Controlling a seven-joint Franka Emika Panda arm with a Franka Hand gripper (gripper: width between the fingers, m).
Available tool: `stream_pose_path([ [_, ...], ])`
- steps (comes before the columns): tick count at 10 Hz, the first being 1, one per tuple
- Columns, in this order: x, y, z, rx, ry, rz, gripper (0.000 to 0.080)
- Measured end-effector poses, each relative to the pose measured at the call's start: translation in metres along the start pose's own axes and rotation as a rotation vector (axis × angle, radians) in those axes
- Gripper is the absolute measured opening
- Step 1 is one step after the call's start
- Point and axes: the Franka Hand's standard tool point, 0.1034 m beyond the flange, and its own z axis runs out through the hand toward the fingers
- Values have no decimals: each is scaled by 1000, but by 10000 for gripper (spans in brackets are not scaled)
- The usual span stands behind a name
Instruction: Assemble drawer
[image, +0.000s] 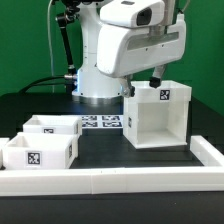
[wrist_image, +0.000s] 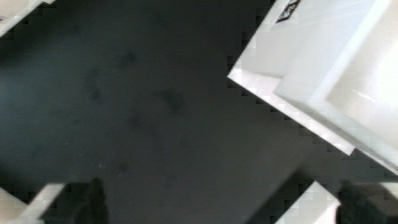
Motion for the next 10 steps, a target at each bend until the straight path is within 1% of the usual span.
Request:
stream_pose_path([
  [4,1,1,-1,0,0,0,650],
  [5,1,0,-2,1,2,26,650],
  [6,-2,-5,-4,-2,2,132,650],
  [7,-2,-10,-8,7,-1,228,650],
  [8,0,-16,-10,32,-10,344,650],
  [9,3,-16,-13,37,-7,438,650],
  [10,3,-17,-12,38,-6,504,650],
])
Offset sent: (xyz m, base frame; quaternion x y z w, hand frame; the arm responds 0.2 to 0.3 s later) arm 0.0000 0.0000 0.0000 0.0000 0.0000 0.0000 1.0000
